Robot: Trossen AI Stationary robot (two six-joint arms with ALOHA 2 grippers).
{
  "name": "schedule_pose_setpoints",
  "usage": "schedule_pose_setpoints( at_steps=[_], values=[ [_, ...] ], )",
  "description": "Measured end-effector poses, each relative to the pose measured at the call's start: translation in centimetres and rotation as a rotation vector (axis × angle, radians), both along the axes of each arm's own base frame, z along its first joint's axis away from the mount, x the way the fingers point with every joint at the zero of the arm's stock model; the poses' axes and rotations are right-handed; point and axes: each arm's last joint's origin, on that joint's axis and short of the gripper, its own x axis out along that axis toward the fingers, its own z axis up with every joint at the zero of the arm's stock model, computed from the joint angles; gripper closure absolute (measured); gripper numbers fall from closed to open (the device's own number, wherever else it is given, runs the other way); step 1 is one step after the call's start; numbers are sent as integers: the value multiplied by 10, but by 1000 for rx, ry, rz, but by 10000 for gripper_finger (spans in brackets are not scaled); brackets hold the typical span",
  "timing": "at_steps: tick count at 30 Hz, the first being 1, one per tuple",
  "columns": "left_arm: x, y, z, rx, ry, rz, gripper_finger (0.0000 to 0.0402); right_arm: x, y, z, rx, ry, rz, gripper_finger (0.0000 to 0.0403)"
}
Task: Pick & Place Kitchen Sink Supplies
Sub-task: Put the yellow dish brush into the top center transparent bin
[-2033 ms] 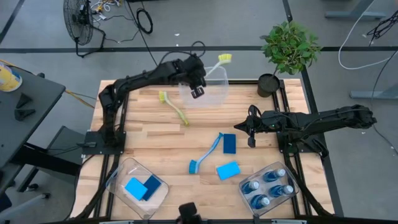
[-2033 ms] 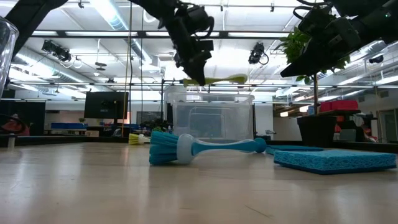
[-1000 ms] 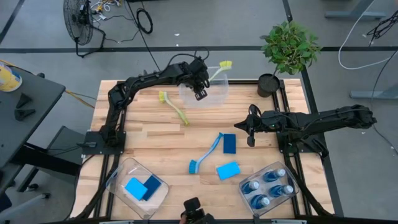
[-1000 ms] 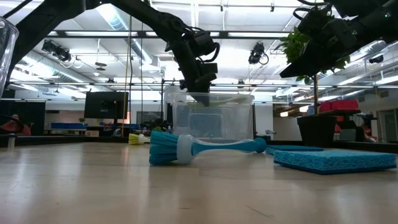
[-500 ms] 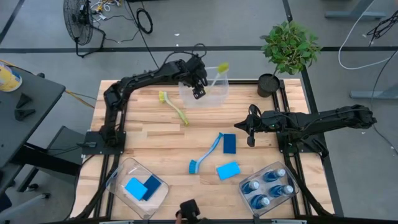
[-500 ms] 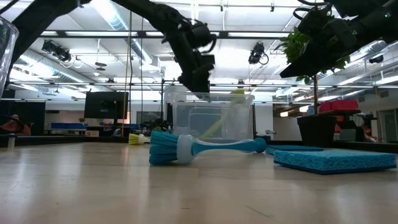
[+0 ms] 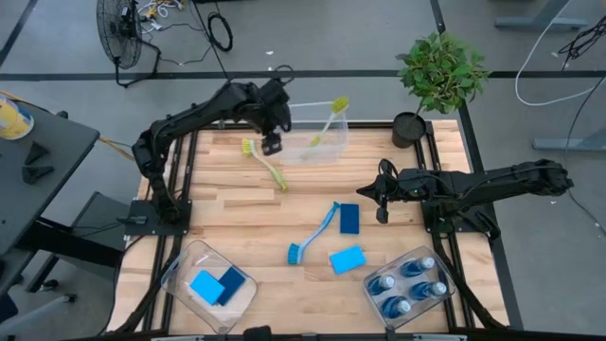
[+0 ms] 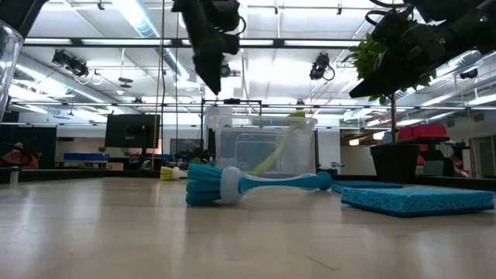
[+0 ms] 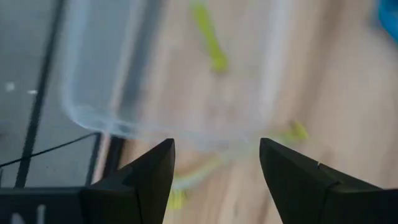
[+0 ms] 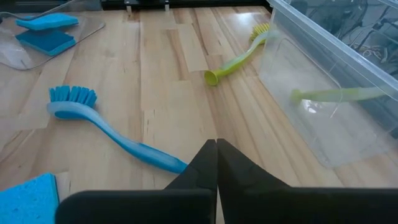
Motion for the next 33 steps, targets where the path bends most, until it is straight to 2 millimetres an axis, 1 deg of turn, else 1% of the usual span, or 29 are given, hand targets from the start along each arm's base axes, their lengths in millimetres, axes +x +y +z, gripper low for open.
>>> schedule_pose_setpoints(
  at_steps=[4, 7, 10, 13, 19, 22, 24, 29, 31, 33],
  values=[
    [-10, -11, -4, -116, 98, -139, 163, 0, 0, 0, 1, 0, 0, 399],
    [-15, -17, -6, -166, 161, -193, 163, 0, 0, 0, 15, -2, -7, 399],
    [-19, -15, -7, -200, 176, -178, 163, 0, 0, 0, 21, -3, -10, 399],
    [-25, -6, -4, -247, 127, -115, 164, 0, 0, 0, 21, -3, -11, 399],
    [-42, 19, -2, -273, 95, 80, 164, 0, 0, 0, 21, -3, -11, 399],
    [-50, 30, -2, -263, 98, 220, 164, 0, 0, 0, 21, -3, -11, 399],
    [-55, 37, -3, -248, 102, 362, 164, 0, 0, 0, 21, -3, -11, 399],
    [-64, 47, -2, -187, 70, 806, 164, 0, 0, 0, 19, -3, -9, 399],
    [-66, 49, -2, -152, 52, 929, 164, 0, 0, 0, 15, -2, -8, 399],
    [-66, 49, -3, -133, 40, 995, 164, 0, 0, 0, 14, -1, -7, 399]
  ],
)
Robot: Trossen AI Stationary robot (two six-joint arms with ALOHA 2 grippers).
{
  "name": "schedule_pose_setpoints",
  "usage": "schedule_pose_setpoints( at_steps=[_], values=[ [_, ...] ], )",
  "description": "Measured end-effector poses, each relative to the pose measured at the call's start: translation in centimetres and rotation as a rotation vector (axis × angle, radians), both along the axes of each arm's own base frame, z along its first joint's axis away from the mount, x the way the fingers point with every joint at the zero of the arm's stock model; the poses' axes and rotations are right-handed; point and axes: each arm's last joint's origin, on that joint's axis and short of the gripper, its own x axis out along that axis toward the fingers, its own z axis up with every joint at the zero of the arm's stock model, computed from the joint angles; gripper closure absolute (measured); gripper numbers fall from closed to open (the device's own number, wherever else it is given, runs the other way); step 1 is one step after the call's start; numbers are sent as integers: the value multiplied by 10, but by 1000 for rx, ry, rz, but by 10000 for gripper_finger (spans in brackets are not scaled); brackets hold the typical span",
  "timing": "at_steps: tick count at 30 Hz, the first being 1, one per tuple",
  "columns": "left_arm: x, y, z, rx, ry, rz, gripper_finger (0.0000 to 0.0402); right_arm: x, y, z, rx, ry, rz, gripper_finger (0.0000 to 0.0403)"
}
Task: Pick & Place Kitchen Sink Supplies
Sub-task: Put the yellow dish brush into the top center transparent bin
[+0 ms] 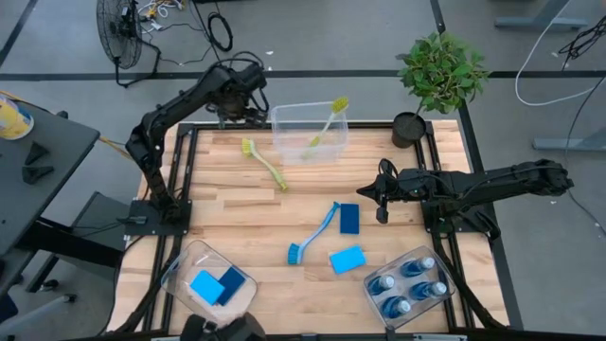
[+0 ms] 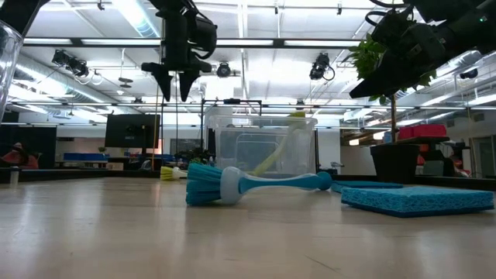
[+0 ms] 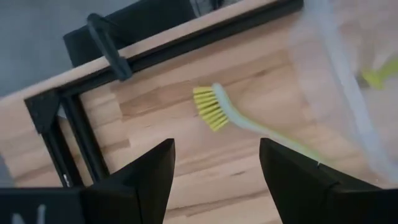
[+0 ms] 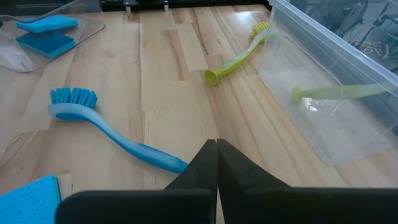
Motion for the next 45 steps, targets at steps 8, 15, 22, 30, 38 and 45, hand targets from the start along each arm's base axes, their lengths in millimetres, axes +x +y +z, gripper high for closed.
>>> schedule_pose_setpoints(
  at_steps=[8, 15, 22, 30, 38, 45],
  values=[
    [-7, 4, -61, -101, 51, 136, 164, 0, 0, 0, -16, 2, 8, 399],
    [4, -14, -91, -157, -24, 260, 164, 0, 0, 0, -13, 2, 7, 399],
    [11, -32, -105, -146, -62, 331, 164, 0, 0, 0, -16, 3, 8, 399],
    [-21, -59, -83, -90, -115, 328, 164, 0, 0, 0, -16, 2, 8, 399],
    [-43, -103, -89, -3, -499, 438, 164, 0, 0, 0, -16, 2, 8, 399],
    [-31, -104, -92, 123, -703, 542, 164, 0, 0, 0, -17, 2, 9, 399]
  ],
)
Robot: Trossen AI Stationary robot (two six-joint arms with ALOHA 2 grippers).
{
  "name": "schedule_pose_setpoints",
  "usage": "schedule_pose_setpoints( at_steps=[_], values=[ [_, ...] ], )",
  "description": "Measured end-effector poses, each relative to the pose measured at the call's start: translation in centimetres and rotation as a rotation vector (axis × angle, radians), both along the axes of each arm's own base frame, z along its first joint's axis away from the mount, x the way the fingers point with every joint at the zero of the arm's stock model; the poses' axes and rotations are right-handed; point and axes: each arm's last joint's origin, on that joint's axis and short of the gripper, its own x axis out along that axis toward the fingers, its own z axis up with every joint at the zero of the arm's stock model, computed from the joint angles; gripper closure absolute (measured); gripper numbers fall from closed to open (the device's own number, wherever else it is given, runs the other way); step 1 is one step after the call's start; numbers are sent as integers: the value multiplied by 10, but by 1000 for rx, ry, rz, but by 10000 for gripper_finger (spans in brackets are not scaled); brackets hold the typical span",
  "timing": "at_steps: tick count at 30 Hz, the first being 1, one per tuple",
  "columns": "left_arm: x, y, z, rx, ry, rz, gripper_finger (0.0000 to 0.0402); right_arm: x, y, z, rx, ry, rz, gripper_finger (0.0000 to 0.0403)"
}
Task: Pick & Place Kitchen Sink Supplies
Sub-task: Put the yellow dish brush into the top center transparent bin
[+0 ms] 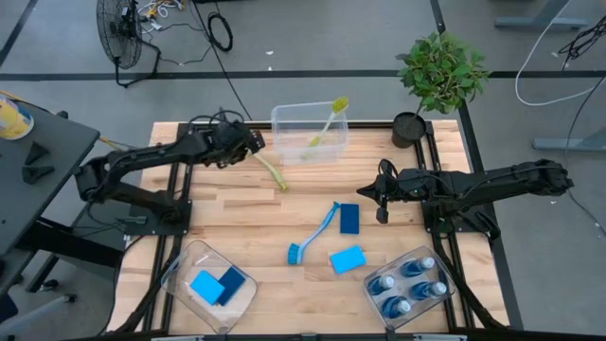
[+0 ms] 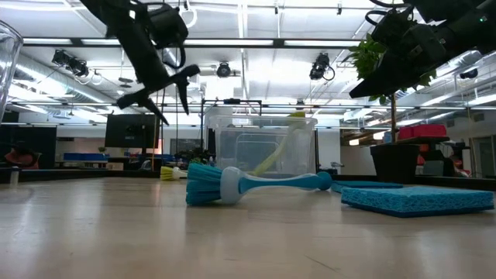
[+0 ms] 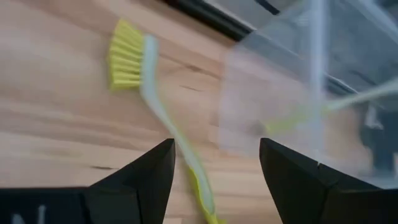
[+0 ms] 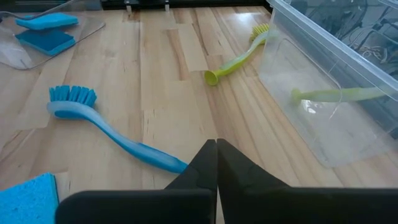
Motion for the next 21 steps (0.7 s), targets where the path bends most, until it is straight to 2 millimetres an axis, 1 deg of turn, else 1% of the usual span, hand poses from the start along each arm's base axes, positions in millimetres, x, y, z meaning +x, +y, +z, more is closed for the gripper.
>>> schedule_pose_setpoints(
  at_steps=[3, 11, 17, 21],
  values=[
    [3, 3, -12, -53, 26, 52, 164, 0, 0, 0, 0, 0, 0, 399],
    [18, 10, -42, -143, 70, 98, 164, 0, 0, 0, 5, -3, -3, 399],
    [22, 13, -52, -149, 73, 159, 164, 0, 0, 0, 23, -6, -12, 399],
    [20, 17, -52, -136, 62, 210, 164, 0, 0, 0, 26, -7, -13, 399]
  ],
)
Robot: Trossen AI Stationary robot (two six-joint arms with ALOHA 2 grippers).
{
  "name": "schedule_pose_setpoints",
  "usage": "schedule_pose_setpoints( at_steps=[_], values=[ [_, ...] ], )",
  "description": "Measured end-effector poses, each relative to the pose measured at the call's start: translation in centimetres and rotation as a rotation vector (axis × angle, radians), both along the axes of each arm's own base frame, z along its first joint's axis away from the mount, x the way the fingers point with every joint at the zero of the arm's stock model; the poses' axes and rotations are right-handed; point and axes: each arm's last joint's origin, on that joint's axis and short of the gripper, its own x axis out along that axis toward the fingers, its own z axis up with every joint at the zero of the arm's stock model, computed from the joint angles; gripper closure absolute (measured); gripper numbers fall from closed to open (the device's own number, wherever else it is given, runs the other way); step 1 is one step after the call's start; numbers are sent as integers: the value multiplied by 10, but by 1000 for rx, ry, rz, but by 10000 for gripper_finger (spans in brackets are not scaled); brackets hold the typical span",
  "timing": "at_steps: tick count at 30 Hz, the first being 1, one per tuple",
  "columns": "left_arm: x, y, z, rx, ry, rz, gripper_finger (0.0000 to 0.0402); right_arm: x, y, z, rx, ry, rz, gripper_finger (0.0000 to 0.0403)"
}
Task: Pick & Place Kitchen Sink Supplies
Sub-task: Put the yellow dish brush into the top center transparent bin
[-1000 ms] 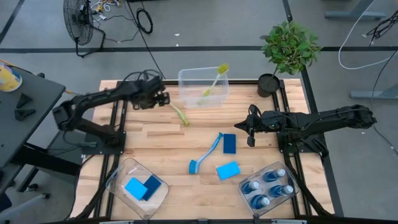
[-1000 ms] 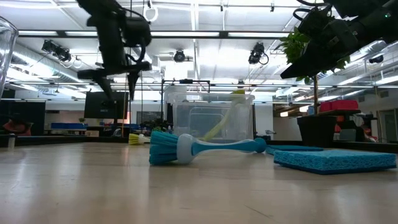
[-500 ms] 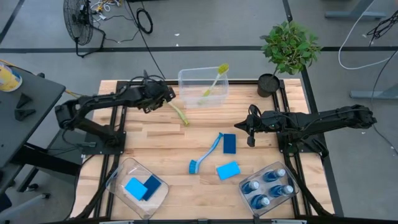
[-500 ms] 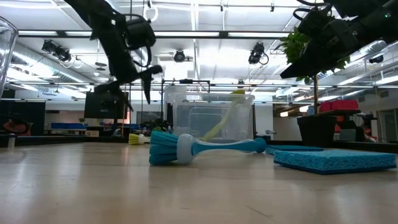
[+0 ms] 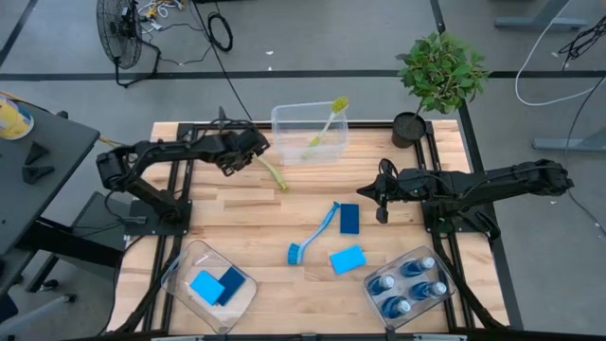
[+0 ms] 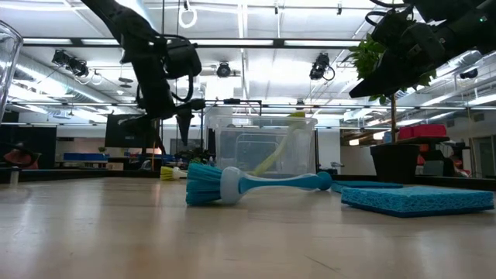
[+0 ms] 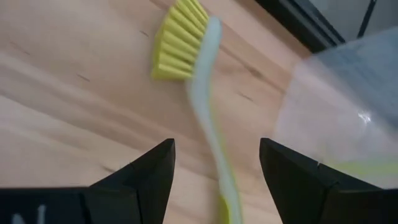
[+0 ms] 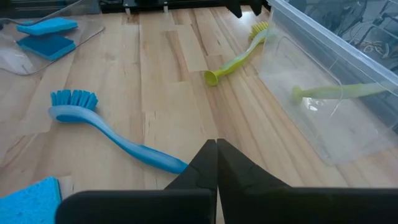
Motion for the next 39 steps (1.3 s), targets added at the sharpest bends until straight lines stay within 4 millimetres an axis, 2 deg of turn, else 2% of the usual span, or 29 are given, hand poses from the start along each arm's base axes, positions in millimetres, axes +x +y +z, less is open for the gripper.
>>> schedule_pose_setpoints(
  at_steps=[11, 17, 25, 39],
  values=[
    [-6, 11, -1, 1, -12, 89, 164, 0, 0, 0, 2, 0, -1, 399],
    [0, 13, -17, -50, -6, 105, 164, 0, 0, 0, 5, 0, -2, 399],
    [11, 20, -29, -35, -53, 117, 164, 0, 0, 0, 23, -3, -12, 399],
    [17, 23, -50, -56, -14, 127, 164, 0, 0, 0, 21, -2, -12, 399]
  ],
)
